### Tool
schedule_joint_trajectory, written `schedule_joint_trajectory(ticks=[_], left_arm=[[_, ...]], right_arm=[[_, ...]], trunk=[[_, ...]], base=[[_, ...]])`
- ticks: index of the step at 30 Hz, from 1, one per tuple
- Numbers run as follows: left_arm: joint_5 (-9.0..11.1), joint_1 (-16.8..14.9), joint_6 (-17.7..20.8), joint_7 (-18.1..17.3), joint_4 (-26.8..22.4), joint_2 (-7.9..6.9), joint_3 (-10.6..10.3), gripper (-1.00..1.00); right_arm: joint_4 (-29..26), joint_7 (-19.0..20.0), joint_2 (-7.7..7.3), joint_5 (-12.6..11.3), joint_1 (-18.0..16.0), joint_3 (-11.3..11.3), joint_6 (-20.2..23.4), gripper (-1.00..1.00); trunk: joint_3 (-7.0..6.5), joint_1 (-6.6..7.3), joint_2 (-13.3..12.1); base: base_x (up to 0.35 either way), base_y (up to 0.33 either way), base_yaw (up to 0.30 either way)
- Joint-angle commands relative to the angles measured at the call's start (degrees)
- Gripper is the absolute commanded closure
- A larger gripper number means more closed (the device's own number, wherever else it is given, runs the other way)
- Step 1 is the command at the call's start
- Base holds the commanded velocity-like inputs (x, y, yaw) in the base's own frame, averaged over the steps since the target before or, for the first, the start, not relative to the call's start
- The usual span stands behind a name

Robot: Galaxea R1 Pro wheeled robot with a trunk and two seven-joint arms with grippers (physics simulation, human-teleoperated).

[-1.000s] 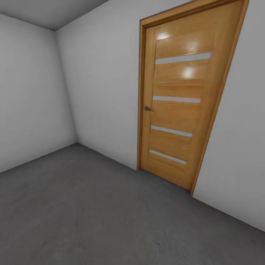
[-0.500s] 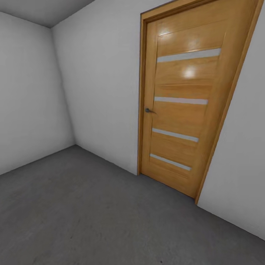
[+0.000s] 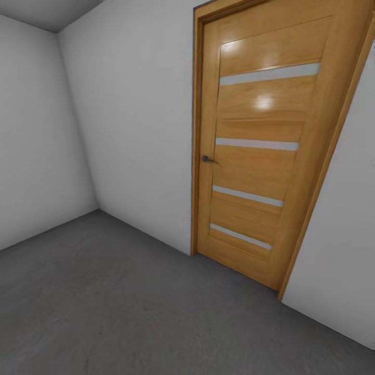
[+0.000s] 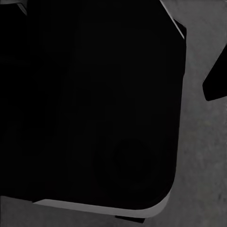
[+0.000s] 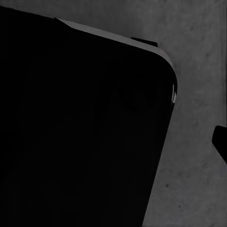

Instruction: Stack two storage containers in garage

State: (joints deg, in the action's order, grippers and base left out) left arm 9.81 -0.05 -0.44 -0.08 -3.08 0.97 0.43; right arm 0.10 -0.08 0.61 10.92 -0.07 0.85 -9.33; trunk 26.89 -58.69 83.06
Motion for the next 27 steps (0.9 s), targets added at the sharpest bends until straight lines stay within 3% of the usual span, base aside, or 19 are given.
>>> schedule_joint_trajectory(ticks=[1, 21, 27], left_arm=[[0.4, 0.0, -0.1, 0.0, 0.0, 0.00, 0.0, -1.00], [0.4, 0.0, -0.1, 0.0, 0.0, 0.00, 0.0, -1.00], [0.4, 0.0, -0.1, 0.0, 0.0, 0.00, 0.1, -1.00]], right_arm=[[0.0, 0.0, 0.00, 0.2, 0.0, 0.0, -0.2, -1.00], [0.0, 0.0, 0.01, 0.2, 0.0, 0.0, -0.2, -1.00], [0.0, 0.0, 0.01, 0.0, 0.0, 0.0, -0.1, -1.00]], trunk=[[0.04, -0.03, 0.0], [0.04, -0.03, 0.0], [0.04, -0.03, 0.0]], base=[[0.322, 0.000, -0.221], [0.322, 0.010, -0.255], [0.321, 0.135, -0.115]])
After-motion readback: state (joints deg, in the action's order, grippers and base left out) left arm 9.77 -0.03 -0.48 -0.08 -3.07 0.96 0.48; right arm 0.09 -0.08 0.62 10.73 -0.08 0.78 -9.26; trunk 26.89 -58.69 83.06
